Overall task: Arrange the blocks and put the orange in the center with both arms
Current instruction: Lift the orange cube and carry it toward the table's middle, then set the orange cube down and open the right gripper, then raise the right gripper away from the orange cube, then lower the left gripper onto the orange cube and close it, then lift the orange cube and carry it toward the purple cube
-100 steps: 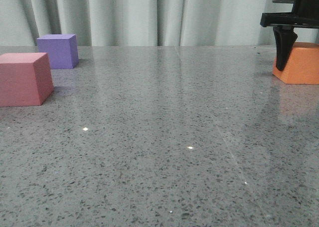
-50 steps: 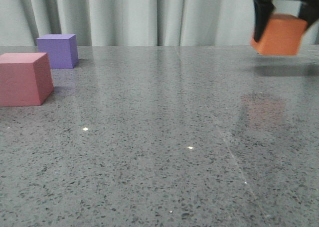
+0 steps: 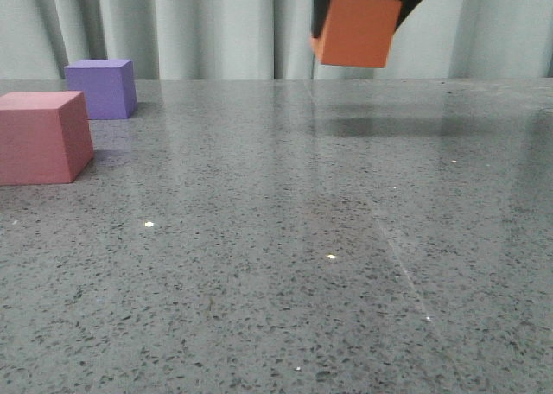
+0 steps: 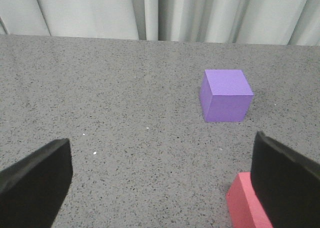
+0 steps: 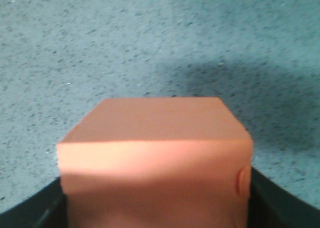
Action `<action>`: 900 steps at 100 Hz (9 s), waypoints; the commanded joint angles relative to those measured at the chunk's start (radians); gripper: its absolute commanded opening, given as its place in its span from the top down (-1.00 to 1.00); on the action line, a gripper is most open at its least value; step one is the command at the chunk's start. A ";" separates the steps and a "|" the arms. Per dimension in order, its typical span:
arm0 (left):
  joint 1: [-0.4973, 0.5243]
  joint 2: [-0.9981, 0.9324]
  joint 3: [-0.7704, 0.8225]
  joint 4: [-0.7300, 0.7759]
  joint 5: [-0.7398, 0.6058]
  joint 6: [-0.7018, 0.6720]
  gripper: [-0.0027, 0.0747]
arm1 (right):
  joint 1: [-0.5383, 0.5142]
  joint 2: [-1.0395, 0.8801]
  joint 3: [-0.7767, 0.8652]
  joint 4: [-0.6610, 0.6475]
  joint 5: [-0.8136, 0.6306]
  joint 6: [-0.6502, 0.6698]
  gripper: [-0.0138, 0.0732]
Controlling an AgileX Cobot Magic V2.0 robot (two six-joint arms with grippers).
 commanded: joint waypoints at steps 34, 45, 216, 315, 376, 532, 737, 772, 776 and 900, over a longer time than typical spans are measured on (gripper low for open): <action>0.000 -0.003 -0.031 -0.014 -0.070 -0.003 -0.86 | 0.073 0.076 -0.130 -0.001 0.067 0.105 0.34; 0.000 -0.003 -0.031 -0.014 -0.070 -0.003 -0.86 | 0.073 0.105 -0.130 0.004 0.070 0.105 0.34; 0.000 -0.005 -0.033 -0.017 -0.061 -0.003 -0.86 | 0.070 0.006 -0.130 0.041 0.080 0.042 -0.67; 0.000 0.057 -0.033 -0.064 -0.061 -0.003 -0.86 | 0.162 -0.445 0.428 -0.040 -0.294 -0.019 -0.67; -0.004 0.090 -0.156 -0.087 -0.046 0.093 -0.86 | 0.162 -0.949 1.044 -0.044 -0.617 -0.019 -0.67; -0.515 1.009 -1.107 -0.363 0.539 1.072 -0.86 | 0.162 -0.979 1.089 -0.008 -0.659 -0.019 -0.67; -0.527 1.209 -1.258 -0.390 0.682 0.897 0.55 | 0.162 -0.979 1.089 -0.002 -0.660 -0.019 -0.67; -0.433 1.194 -1.444 -0.289 0.808 0.421 0.55 | 0.162 -0.979 1.089 -0.002 -0.669 -0.019 -0.67; -0.418 1.186 -1.448 -0.281 0.808 0.373 0.55 | 0.162 -0.979 1.089 -0.002 -0.670 -0.019 -0.67; -0.300 0.856 -0.925 0.270 0.708 -0.513 0.55 | 0.162 -0.979 1.089 -0.002 -0.676 -0.019 -0.67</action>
